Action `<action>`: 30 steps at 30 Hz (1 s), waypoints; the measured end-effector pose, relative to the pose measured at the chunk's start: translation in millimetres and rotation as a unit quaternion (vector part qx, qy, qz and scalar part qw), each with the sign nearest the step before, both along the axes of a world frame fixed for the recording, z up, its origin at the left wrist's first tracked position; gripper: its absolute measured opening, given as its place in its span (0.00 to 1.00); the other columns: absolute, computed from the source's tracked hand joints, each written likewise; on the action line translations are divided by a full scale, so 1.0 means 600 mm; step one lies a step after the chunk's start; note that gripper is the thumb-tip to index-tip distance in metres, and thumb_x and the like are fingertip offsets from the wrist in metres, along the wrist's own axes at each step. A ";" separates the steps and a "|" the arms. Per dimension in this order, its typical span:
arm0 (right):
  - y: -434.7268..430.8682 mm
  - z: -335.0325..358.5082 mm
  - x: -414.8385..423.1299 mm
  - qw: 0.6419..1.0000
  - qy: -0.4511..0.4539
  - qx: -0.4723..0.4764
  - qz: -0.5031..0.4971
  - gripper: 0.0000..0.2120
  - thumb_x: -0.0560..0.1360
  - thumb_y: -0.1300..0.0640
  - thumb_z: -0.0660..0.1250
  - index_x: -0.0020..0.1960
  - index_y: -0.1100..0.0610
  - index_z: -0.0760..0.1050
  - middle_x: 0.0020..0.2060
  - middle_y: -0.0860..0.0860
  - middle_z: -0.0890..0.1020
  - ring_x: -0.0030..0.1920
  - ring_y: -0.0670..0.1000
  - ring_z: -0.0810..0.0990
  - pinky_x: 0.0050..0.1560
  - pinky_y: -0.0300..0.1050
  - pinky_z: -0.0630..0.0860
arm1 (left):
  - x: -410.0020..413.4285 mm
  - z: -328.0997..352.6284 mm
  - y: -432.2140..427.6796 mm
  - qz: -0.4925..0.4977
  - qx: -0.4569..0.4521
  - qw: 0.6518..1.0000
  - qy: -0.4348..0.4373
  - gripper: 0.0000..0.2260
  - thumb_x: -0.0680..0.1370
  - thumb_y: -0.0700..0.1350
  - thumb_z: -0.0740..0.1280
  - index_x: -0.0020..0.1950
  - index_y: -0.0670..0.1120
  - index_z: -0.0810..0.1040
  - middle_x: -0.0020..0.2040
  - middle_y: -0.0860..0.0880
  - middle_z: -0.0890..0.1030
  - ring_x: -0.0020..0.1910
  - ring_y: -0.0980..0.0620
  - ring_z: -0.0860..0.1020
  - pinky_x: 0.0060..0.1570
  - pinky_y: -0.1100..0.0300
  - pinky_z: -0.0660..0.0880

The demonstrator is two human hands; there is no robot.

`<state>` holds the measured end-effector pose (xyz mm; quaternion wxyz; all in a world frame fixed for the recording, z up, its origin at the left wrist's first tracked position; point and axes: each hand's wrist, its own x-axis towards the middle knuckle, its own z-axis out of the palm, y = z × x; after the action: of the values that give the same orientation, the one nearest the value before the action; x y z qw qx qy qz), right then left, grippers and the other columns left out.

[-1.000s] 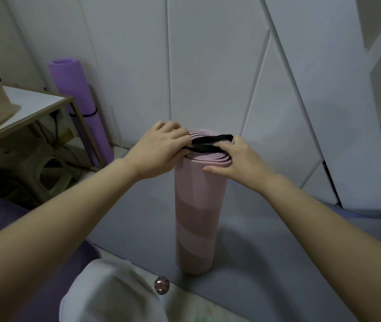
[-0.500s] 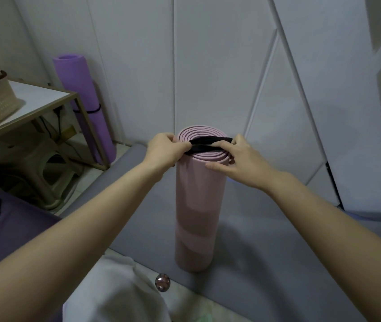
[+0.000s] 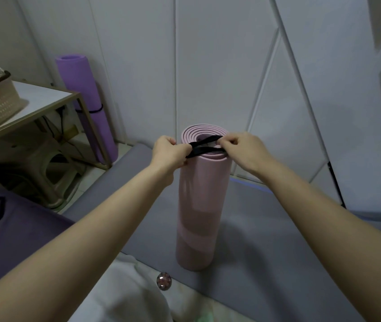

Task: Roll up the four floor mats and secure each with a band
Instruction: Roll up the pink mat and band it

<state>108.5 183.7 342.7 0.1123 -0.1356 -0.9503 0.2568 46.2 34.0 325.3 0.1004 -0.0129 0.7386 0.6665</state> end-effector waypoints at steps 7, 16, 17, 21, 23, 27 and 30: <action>0.007 -0.002 -0.002 0.987 -0.005 -0.146 -0.069 0.21 0.75 0.55 0.61 0.66 0.60 0.64 0.56 0.57 0.79 0.57 0.54 0.74 0.50 0.42 0.66 | 0.002 -0.011 0.003 0.024 0.002 0.999 0.024 0.15 0.71 0.36 0.68 0.36 0.48 0.62 0.33 0.50 0.66 0.36 0.48 0.69 0.44 0.50 0.75; 0.006 -0.003 -0.004 0.996 -0.010 -0.054 -0.067 0.13 0.73 0.67 0.56 0.47 0.65 0.80 0.41 0.62 0.83 0.47 0.60 0.78 0.46 0.46 0.72 | 0.032 -0.013 0.004 -0.016 -0.070 0.996 0.060 0.20 0.72 0.35 0.69 0.59 0.44 0.65 0.59 0.46 0.65 0.49 0.50 0.69 0.45 0.62 0.67; 0.006 -0.006 -0.005 0.996 0.001 -0.052 -0.072 0.14 0.73 0.67 0.56 0.47 0.65 0.80 0.42 0.64 0.83 0.47 0.61 0.78 0.47 0.47 0.73 | 0.035 -0.013 0.003 -0.029 -0.071 0.996 0.054 0.23 0.71 0.35 0.70 0.63 0.43 0.65 0.61 0.46 0.66 0.52 0.50 0.70 0.47 0.62 0.67; 0.009 -0.020 -0.014 0.995 0.020 -0.034 -0.090 0.14 0.73 0.69 0.55 0.46 0.69 0.79 0.42 0.66 0.82 0.46 0.65 0.78 0.46 0.50 0.74 | 0.045 -0.015 -0.003 -0.098 -0.051 0.994 0.021 0.29 0.71 0.33 0.69 0.69 0.42 0.62 0.59 0.47 0.71 0.53 0.51 0.73 0.48 0.61 0.70; 0.011 -0.023 -0.015 0.995 0.024 -0.025 -0.097 0.13 0.75 0.69 0.55 0.44 0.70 0.78 0.42 0.66 0.81 0.45 0.64 0.78 0.42 0.49 0.70 | 0.046 -0.016 -0.004 -0.124 -0.051 0.991 0.015 0.31 0.70 0.32 0.69 0.70 0.42 0.61 0.58 0.48 0.72 0.55 0.50 0.74 0.53 0.58 0.74; 0.011 -0.020 -0.009 0.994 0.047 -0.029 -0.099 0.13 0.76 0.67 0.54 0.47 0.69 0.78 0.45 0.66 0.81 0.47 0.64 0.76 0.45 0.49 0.68 | 0.048 -0.013 -0.007 -0.157 -0.080 0.984 0.007 0.40 0.64 0.37 0.72 0.73 0.44 0.57 0.63 0.47 0.71 0.60 0.48 0.73 0.62 0.52 0.73; 0.015 -0.020 -0.009 0.993 0.045 -0.037 -0.101 0.13 0.77 0.65 0.54 0.50 0.65 0.77 0.42 0.61 0.81 0.48 0.61 0.77 0.44 0.45 0.67 | 0.050 -0.013 -0.010 -0.191 -0.140 0.971 0.016 0.46 0.61 0.42 0.72 0.74 0.45 0.52 0.67 0.44 0.66 0.64 0.46 0.69 0.64 0.54 0.70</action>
<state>103.4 192.4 330.8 0.1751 -0.2233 -0.9155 0.2852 76.5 28.2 317.8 0.2110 0.1251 0.8151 0.5249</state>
